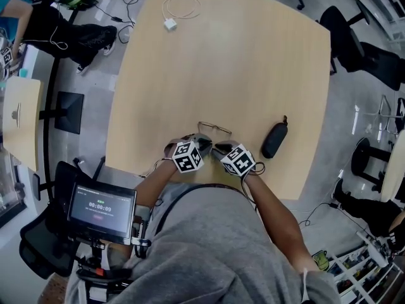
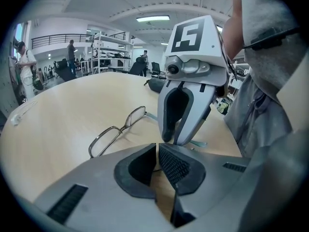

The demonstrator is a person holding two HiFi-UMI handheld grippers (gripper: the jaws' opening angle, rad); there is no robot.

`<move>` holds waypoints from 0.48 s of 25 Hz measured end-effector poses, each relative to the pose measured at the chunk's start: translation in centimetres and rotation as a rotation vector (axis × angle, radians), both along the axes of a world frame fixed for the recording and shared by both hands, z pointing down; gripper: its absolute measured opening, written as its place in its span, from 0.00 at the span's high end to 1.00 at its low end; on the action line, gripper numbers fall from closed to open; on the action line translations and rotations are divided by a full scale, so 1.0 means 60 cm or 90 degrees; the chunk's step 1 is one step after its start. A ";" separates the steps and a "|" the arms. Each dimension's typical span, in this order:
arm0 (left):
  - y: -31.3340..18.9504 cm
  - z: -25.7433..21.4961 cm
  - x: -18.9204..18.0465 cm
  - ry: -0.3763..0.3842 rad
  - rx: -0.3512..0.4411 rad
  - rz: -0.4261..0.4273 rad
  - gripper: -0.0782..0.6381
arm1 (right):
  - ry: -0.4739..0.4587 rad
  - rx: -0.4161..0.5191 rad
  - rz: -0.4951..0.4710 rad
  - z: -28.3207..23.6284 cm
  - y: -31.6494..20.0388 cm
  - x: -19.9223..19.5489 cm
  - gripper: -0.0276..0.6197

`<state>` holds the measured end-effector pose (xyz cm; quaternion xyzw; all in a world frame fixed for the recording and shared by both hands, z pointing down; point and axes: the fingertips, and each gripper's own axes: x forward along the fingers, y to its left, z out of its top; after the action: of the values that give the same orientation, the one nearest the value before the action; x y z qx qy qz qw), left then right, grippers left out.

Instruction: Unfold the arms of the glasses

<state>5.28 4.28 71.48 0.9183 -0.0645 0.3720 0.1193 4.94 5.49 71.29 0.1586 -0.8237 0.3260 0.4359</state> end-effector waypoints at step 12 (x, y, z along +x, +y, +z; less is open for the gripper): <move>0.002 0.008 -0.008 -0.015 0.025 0.022 0.87 | -0.002 -0.006 0.033 0.003 0.006 0.005 0.83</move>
<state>4.77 4.37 71.97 0.9169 -0.0575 0.3838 0.0938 5.26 5.85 71.47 0.1770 -0.8187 0.3412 0.4267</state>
